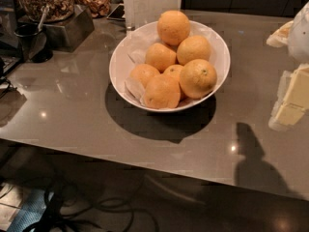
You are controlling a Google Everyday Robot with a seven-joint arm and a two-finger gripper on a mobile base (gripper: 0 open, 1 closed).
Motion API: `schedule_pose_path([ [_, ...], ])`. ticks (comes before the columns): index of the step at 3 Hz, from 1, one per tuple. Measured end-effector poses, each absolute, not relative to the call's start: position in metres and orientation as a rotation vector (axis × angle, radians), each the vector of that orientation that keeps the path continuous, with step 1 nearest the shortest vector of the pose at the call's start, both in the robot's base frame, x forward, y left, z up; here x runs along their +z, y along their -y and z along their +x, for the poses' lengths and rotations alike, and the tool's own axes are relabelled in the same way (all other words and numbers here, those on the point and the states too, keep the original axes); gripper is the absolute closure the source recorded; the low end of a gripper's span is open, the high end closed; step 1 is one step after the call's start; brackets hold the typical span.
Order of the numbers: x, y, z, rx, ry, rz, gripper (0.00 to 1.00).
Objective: Pick orange from white bowl
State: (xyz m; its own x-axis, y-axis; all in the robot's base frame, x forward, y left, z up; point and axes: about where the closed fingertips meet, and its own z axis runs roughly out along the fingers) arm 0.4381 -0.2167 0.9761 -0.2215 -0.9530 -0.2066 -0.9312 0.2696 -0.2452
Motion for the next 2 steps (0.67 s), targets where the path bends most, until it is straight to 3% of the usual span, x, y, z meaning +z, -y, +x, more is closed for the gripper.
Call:
schedule_pose_path([
  [2, 0.9782, 0.2112, 0.4439, -0.077, -2.211, -1.705, 0.0],
])
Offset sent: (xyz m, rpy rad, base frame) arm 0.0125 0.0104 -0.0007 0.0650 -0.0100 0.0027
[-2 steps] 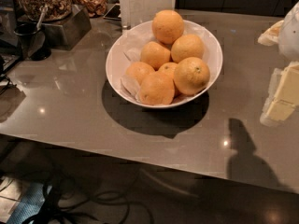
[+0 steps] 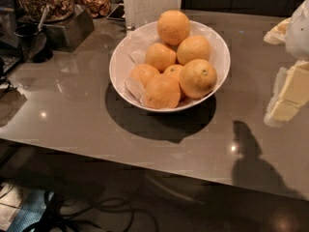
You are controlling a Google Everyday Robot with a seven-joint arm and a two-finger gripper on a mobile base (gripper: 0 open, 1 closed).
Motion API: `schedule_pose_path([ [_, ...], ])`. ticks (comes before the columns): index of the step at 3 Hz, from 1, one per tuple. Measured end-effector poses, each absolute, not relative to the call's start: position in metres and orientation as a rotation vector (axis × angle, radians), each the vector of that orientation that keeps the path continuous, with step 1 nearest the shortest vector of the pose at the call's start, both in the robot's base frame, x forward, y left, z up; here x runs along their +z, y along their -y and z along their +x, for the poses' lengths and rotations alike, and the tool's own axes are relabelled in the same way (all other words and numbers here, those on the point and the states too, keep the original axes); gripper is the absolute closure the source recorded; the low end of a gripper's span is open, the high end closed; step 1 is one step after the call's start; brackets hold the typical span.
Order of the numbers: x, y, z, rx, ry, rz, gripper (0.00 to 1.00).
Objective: Pick orange from white bowl
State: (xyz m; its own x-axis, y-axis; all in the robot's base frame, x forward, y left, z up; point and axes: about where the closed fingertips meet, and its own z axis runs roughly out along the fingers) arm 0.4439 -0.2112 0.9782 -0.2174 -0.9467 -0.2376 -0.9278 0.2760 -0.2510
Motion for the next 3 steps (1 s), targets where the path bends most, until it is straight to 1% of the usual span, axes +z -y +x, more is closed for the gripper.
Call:
schedule_pose_path([
  [1, 0.9709, 0.1943, 0.4578, -0.015, -2.191, -1.679, 0.0],
  [3, 0.9713, 0.1932, 0.4597, -0.003, -2.184, -1.656, 0.0],
])
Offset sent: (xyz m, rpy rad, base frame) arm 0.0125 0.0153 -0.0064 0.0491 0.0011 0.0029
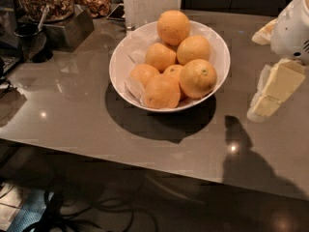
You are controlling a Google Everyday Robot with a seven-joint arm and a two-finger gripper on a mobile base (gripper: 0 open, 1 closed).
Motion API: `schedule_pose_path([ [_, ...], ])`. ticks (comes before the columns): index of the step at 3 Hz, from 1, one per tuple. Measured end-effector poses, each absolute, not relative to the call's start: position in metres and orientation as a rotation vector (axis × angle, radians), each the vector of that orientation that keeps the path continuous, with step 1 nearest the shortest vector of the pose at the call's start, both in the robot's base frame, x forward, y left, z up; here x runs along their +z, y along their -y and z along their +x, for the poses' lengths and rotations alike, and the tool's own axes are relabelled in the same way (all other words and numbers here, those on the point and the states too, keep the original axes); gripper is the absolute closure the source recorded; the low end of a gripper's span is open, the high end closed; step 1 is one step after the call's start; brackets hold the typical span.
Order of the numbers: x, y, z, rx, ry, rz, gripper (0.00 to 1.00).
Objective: Pick orange from white bowl
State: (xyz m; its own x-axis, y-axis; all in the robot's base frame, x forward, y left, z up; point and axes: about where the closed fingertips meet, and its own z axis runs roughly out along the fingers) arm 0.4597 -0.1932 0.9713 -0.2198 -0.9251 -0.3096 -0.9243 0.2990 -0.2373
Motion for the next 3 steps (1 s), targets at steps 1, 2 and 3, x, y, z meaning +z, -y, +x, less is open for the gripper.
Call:
schedule_pose_path([
  [1, 0.964, 0.18, 0.477, 0.09, -2.158, -1.605, 0.0],
  [2, 0.959, 0.159, 0.495, 0.176, -2.107, -1.604, 0.0],
  [3, 0.954, 0.138, 0.506, 0.25, -2.074, -1.611, 0.0],
])
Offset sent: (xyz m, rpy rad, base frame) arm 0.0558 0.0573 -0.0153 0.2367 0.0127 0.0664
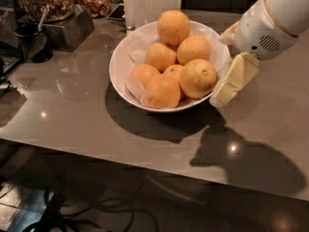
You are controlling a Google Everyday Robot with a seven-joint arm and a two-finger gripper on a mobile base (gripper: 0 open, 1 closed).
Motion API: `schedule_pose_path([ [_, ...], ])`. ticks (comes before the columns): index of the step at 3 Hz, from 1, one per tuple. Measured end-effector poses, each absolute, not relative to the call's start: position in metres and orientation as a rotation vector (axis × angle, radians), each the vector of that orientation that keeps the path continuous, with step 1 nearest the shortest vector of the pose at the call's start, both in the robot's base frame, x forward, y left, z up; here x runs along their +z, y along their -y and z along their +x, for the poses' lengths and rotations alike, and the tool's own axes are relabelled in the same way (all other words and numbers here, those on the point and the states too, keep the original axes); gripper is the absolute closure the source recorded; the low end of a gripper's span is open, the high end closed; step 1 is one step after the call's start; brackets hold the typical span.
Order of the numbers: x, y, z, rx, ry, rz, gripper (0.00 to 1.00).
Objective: Pick orange from white bowl
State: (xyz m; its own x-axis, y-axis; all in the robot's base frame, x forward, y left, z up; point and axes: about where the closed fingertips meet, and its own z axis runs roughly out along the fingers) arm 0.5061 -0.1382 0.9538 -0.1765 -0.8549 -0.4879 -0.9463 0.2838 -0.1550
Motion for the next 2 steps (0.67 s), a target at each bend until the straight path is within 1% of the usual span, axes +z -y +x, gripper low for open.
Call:
schedule_pose_path([
  [1, 0.9533, 0.1374, 0.5065, 0.254, -2.073, -1.611, 0.18],
  [2, 0.9532, 0.1374, 0.5065, 0.254, -2.073, -1.611, 0.16],
])
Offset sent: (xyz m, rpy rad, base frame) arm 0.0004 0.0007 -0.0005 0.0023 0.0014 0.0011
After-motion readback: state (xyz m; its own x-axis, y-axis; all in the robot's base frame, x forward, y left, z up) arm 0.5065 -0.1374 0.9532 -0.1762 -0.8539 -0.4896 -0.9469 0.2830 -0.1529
